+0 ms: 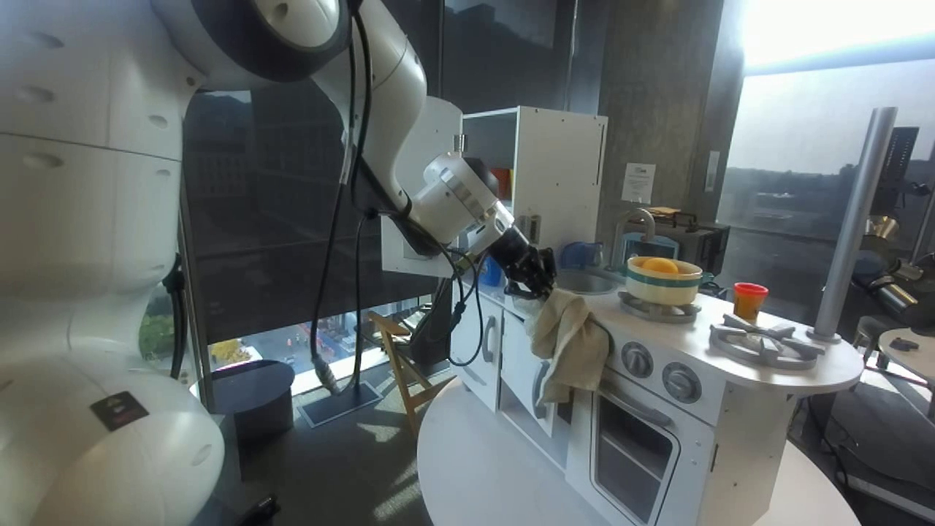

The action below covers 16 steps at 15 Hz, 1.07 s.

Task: Use the white towel to wipe the counter

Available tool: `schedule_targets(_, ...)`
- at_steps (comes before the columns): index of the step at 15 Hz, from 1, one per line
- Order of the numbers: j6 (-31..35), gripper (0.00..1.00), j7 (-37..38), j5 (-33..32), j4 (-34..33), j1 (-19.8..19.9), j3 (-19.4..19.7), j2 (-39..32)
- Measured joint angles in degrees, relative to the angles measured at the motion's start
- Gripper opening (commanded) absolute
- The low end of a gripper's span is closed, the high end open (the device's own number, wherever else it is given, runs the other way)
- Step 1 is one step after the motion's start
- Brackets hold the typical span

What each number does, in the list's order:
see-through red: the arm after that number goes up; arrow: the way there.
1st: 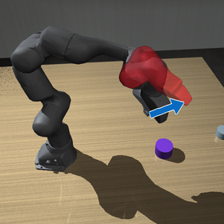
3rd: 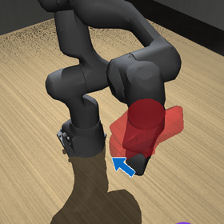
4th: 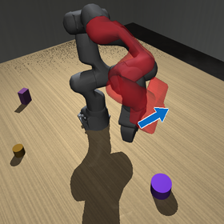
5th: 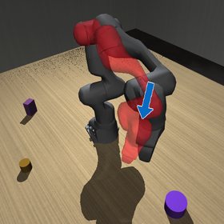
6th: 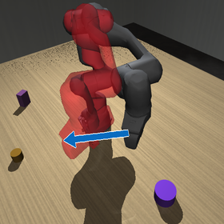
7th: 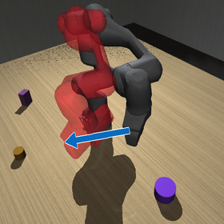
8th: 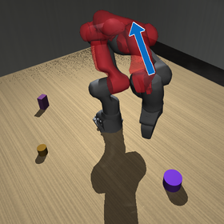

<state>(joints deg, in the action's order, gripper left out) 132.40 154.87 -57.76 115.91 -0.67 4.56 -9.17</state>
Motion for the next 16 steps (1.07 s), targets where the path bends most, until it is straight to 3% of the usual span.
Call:
schedule_targets(6, -0.08, 0.10, -2.12, -0.82, -2.07, -0.16, -0.50, -4.52)
schedule_targets(16, 2.64, 0.09, -4.46, -12.59, -4.89, -4.46, -5.01, -5.48)
